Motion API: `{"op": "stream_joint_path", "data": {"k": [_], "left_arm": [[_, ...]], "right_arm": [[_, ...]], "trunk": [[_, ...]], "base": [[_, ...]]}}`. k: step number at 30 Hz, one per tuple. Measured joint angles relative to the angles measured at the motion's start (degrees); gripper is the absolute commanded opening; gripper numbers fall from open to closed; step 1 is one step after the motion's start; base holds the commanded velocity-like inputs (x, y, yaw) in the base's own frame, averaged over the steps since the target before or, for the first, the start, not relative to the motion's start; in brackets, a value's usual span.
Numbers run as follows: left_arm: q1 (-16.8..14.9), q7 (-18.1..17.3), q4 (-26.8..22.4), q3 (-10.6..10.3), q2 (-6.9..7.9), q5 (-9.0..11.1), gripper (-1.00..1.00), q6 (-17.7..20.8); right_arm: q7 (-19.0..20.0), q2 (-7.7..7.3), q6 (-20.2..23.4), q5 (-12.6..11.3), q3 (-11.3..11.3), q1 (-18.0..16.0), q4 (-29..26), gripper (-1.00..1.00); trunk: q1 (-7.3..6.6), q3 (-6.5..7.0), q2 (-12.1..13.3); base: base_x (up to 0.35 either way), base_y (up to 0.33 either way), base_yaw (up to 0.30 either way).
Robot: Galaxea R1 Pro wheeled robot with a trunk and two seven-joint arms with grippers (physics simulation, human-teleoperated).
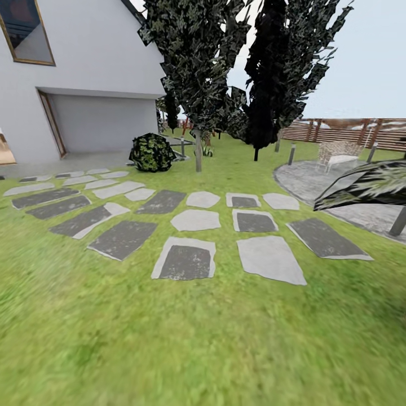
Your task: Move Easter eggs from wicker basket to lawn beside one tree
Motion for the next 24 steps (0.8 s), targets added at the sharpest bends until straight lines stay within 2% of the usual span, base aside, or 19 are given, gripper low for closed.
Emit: {"op": "stream_joint_path", "data": {"k": [17,24], "left_arm": [[0.00,0.01,0.00,0.00,0.00,0.04,1.00,-0.01],[0.00,0.01,0.00,0.00,0.00,-0.01,1.00,-0.01]], "right_arm": [[0.00,0.00,0.04,0.01,0.05,0.00,0.00,1.00],[-0.02,0.00,0.07,0.00,0.00,0.00,0.00,1.00]], "trunk": [[0.00,0.00,0.00],[0.00,0.00,0.00]], "base": [[0.342,0.000,-0.002],[0.342,0.000,-0.156]]}}
